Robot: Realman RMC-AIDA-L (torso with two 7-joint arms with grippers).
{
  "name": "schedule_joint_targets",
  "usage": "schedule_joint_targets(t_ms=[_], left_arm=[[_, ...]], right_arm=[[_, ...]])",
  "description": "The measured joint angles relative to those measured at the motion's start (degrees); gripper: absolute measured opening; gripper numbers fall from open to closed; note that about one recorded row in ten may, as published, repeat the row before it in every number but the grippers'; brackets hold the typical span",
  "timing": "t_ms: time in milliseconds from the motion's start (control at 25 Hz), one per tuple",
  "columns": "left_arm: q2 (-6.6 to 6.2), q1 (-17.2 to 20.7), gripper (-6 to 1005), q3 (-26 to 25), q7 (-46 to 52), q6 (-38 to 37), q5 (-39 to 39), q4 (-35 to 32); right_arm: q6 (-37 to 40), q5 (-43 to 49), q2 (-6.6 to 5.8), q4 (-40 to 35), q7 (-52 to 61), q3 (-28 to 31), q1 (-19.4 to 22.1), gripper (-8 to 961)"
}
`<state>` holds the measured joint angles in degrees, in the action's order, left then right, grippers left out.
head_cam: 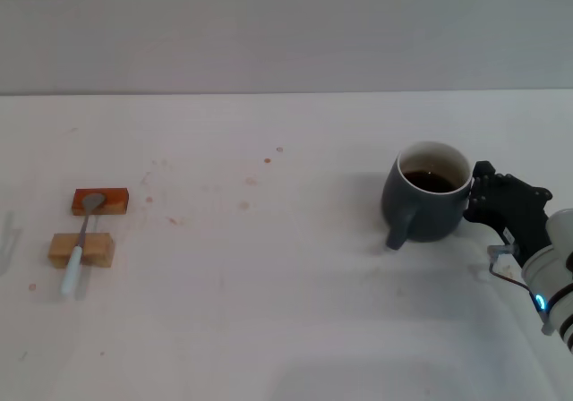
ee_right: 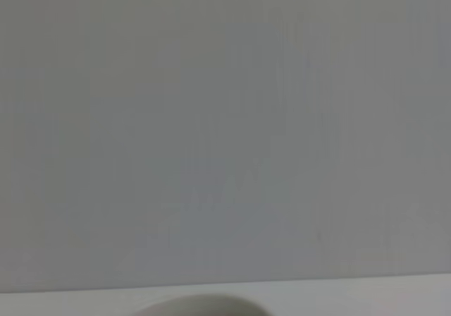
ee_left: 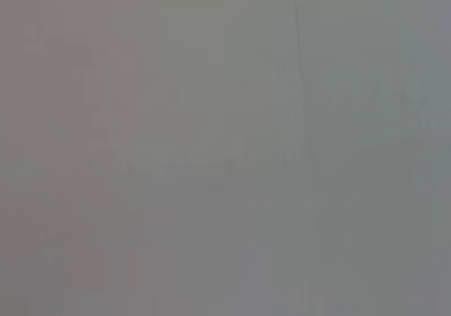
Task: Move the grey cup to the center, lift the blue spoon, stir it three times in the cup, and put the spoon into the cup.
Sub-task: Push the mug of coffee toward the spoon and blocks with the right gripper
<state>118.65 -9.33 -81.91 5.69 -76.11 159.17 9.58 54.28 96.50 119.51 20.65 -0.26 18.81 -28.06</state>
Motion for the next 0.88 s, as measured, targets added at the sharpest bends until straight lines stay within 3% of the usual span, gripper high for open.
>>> schedule_joint_targets(t_ms=[880], left_arm=[[0.00,-0.5,830,0.0,0.0,-0.3,0.0,0.0]], right_arm=[[-4.5,8.3,0.10,5.0,0.4,-0.1,-2.3,-2]])
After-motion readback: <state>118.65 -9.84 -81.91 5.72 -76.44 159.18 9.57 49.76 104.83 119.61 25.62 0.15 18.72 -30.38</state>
